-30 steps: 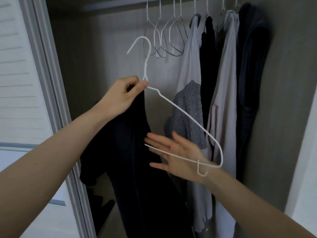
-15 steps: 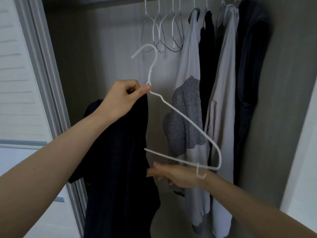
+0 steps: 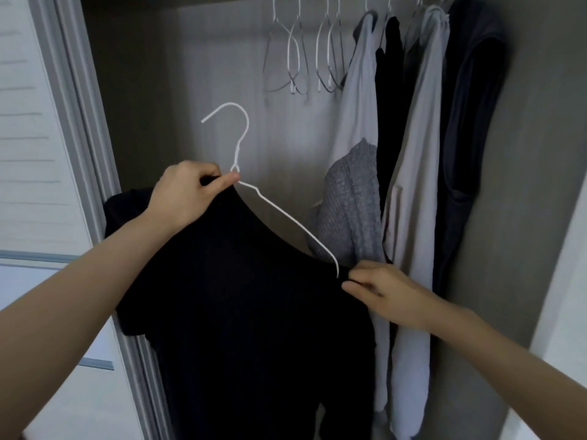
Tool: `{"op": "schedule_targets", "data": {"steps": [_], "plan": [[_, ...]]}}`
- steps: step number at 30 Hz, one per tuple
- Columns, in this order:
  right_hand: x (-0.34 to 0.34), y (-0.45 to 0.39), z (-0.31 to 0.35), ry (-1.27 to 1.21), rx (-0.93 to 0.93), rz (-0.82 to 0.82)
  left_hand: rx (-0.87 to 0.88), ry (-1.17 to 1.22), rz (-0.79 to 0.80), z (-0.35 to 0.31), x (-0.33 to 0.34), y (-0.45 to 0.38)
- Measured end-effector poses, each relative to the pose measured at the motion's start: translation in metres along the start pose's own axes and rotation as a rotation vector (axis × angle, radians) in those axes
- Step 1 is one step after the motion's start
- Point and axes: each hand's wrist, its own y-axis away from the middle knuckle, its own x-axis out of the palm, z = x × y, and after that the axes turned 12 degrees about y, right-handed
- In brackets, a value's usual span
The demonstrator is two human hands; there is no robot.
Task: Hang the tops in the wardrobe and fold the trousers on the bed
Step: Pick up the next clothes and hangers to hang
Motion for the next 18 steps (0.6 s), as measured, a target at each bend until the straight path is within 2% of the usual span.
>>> {"op": "schedule_targets", "data": {"steps": [2, 6, 8, 11, 13, 16, 18], "plan": [[-0.012, -0.004, 0.003, -0.092, -0.004, -0.051, 0.01, -0.009, -0.002, -0.002, 0.005, 0.0], [-0.026, -0.02, 0.016, -0.386, 0.129, -0.082, 0.064, 0.104, 0.062, -0.019, 0.026, -0.002], [-0.029, -0.023, 0.022, -0.568, 0.254, -0.161, 0.105, 0.132, 0.098, -0.027, 0.033, -0.004], [-0.043, -0.02, 0.02, -1.055, 0.509, -0.321, 0.164, 0.161, 0.184, -0.019, 0.024, -0.003], [-0.057, -0.016, 0.012, -1.205, 0.605, -0.422, 0.156, 0.144, 0.222, -0.002, 0.013, -0.001], [-0.071, -0.015, 0.002, -1.134, 0.574, -0.473, 0.066, 0.172, 0.19, 0.016, 0.011, 0.002], [-0.08, -0.018, -0.001, -0.838, 0.505, -0.455, 0.02, 0.226, 0.136, 0.017, 0.016, 0.002]]}}
